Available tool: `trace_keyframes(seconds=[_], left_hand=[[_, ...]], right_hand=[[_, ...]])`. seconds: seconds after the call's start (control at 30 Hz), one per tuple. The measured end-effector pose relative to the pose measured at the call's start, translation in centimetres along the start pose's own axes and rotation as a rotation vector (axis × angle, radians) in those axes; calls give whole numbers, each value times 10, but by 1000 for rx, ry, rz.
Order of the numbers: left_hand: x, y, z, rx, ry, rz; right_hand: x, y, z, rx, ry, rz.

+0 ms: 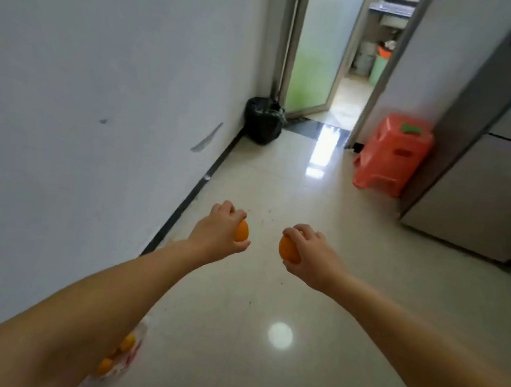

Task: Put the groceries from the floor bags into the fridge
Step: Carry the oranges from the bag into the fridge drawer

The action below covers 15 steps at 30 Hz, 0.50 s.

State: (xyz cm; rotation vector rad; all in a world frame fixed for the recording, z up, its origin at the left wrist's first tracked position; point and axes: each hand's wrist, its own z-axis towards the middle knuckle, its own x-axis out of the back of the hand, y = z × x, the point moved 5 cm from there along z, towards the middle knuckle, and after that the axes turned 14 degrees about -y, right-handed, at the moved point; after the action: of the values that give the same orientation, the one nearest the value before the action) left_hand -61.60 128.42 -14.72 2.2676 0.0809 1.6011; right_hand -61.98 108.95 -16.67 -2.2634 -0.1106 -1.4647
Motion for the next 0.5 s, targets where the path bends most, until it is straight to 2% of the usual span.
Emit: trace_keyframes(seconds=[0.23,0.33,0.5], left_hand=[[-37,277,102,-262,-24,116],[-54,385,136,-365,-48,113],[-58,512,183,-518,-35,110]], right_hand=[[77,231,-146,-250,196,86],[105,320,-206,-343,225,63],[149,437,-256,-433,241,43]])
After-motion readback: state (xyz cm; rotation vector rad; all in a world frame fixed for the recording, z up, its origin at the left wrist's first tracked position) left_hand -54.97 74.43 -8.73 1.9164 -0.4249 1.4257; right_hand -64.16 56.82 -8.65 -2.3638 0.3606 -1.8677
